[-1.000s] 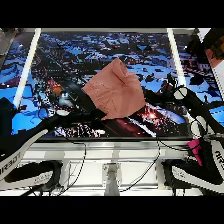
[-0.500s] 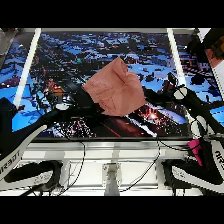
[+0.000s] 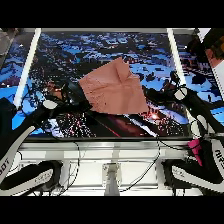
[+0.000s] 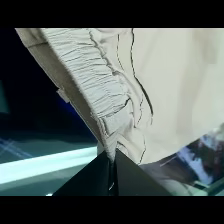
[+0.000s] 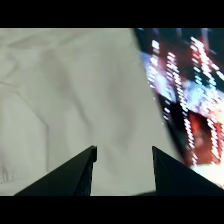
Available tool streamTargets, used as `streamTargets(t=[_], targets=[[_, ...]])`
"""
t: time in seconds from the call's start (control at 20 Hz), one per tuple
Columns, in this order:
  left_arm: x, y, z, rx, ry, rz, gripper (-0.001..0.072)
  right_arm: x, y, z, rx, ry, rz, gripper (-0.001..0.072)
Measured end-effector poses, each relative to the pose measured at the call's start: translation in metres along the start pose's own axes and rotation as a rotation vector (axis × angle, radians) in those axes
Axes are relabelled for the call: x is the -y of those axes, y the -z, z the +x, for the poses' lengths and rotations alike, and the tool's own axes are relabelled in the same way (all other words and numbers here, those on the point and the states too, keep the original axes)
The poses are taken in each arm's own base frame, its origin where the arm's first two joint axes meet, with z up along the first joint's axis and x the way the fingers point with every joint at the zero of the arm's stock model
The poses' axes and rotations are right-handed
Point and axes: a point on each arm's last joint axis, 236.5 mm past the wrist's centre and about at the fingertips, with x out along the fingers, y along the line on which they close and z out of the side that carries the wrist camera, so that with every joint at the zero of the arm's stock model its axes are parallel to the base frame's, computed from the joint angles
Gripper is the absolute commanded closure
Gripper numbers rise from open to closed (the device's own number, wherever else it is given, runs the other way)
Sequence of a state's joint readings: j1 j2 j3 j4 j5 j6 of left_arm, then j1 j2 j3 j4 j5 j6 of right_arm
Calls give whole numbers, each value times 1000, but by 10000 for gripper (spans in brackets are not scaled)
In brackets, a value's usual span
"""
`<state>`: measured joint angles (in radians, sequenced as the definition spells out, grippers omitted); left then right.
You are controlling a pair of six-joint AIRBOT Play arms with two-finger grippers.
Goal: Fold the clothes and pants, and hang the long-sleeved shirts on hangers.
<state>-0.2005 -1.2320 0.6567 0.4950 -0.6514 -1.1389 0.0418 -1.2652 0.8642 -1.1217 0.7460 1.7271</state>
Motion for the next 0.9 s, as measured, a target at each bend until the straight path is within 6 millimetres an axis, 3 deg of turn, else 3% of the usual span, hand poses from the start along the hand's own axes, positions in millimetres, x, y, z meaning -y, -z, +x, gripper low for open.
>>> streamTargets(t=[0.15, 0.35, 0.55, 0.9], targets=[[-4, 0, -2, -2, -16, 12, 694, 24, 15, -5, -124, -13, 68, 305], [-7, 0, -3, -4, -26, 21, 693, 47, 50, -18, -360, -113, 171, 305], [-9, 1, -4, -9, -38, 34, 693, 46, 68, -13, -493, -209, 252, 306], [-10, 1, -4, -11, -42, 38, 693, 37, 78, 22, -537, -242, 324, 305]])
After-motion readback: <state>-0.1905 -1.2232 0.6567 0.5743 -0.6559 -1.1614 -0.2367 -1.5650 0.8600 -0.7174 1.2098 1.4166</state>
